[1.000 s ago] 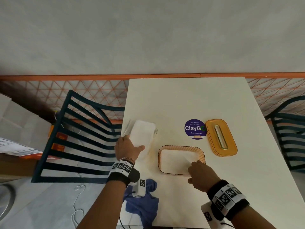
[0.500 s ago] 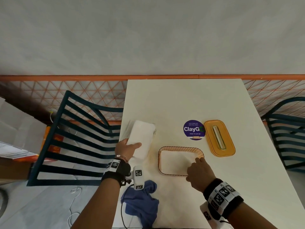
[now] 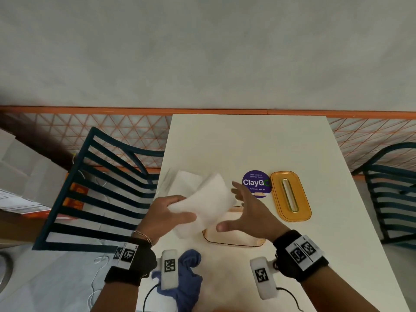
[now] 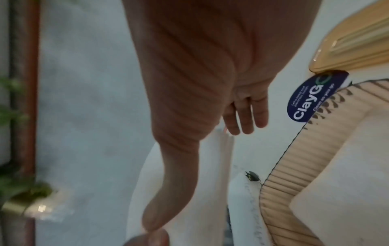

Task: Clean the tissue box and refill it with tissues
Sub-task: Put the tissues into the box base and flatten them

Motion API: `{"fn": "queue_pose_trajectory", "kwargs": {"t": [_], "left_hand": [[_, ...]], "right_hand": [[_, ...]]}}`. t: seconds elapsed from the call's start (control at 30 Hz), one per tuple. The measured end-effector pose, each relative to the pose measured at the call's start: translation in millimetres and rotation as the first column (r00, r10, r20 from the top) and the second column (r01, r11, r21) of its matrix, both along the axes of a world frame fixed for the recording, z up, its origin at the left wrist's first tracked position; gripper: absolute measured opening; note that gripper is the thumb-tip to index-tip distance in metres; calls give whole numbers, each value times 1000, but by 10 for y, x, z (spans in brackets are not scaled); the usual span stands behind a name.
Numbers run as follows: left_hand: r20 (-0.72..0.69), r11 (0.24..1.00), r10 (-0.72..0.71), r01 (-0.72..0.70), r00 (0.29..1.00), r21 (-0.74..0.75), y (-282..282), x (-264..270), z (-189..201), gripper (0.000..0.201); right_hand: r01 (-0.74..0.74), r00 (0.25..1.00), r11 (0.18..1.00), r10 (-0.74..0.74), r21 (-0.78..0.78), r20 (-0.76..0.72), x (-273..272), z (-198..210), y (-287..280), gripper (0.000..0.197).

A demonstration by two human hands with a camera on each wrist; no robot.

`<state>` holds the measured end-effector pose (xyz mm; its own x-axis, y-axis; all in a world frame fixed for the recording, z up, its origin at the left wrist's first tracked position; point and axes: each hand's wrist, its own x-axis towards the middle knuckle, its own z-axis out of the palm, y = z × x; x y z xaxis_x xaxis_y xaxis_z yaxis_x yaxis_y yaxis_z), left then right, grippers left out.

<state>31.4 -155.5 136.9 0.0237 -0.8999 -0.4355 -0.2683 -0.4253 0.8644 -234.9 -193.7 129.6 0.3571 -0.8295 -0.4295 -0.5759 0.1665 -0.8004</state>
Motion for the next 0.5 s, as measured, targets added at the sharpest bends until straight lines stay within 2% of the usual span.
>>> {"fn": "queue_pose_trajectory", "kwargs": {"t": [0.1,0.13,0.2,0.27,0.3,0.4,0.5], "left_hand": [[125,989,-143,147,982,-25,-17,-243,55,27],[143,984,-170,176,975,-28,-22,-307,53,27],[126,982,-182,186,975,-24,-30,-445,23,28],[54,993,-118,119,992,-11,-36,-544,-55,34],[-7,999,-48,48,999,6,-35,-593,-105,40],[-187,974,215,-196,959,116,12,-756,-315,50],[-214,931,325,-272,921,245,91,-925,-552,50]], "right_hand": [[43,992,996,-52,75,113,-102,58,-97,134],[40,990,994,-53,101,133,-139,57,-112,125],[0,976,987,-35,163,213,-272,25,-121,93],[-28,955,977,-37,212,295,-390,-15,-95,60],[-7,947,973,-67,229,313,-444,-37,-69,52],[82,939,961,-163,264,302,-568,-162,10,43],[154,931,929,-250,335,266,-627,-381,72,37]]}}
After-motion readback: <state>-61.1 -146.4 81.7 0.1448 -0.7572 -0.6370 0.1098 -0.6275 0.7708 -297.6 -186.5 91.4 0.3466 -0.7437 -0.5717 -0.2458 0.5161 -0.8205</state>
